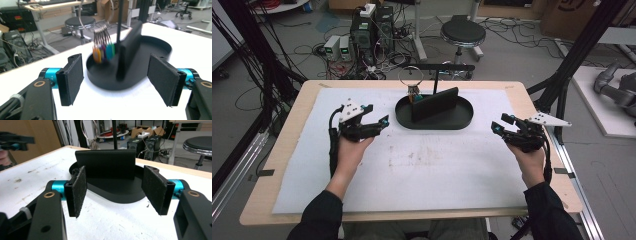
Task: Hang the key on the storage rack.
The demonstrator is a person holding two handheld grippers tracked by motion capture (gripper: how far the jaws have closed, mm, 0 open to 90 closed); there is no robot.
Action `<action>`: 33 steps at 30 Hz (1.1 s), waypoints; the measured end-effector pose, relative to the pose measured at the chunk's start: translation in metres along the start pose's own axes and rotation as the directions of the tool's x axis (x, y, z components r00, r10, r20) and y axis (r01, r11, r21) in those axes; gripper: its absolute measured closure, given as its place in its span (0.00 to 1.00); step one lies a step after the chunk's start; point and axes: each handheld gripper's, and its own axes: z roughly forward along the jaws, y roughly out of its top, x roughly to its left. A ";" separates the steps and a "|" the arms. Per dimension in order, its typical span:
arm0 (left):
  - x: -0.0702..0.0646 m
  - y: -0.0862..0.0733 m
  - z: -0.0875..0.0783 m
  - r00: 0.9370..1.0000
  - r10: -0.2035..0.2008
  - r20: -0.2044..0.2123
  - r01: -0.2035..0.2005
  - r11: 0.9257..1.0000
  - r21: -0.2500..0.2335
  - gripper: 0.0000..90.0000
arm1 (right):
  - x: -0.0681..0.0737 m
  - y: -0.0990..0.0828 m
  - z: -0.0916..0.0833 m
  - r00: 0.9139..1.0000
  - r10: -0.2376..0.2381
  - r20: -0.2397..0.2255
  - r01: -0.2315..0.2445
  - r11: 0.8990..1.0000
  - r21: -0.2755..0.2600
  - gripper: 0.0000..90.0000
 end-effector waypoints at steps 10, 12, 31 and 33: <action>-0.008 -0.035 -0.048 0.999 0.034 -0.037 -0.032 0.999 0.041 0.31 | 0.003 -0.008 -0.001 0.999 -0.006 0.035 0.006 1.000 0.017 0.41; -0.007 -0.037 -0.051 0.999 0.031 -0.041 -0.030 0.999 0.037 0.31 | 0.003 -0.008 -0.002 0.999 -0.006 0.037 0.005 1.000 0.020 0.41; 0.002 -0.036 -0.062 0.996 0.032 -0.080 -0.033 0.999 -0.008 0.30 | -0.001 -0.019 -0.006 0.996 0.003 0.091 -0.010 0.997 0.073 0.36; 0.003 -0.036 -0.062 0.996 0.034 -0.081 -0.035 0.999 -0.007 0.30 | -0.003 -0.019 -0.007 0.995 0.008 0.099 -0.015 0.997 0.070 0.35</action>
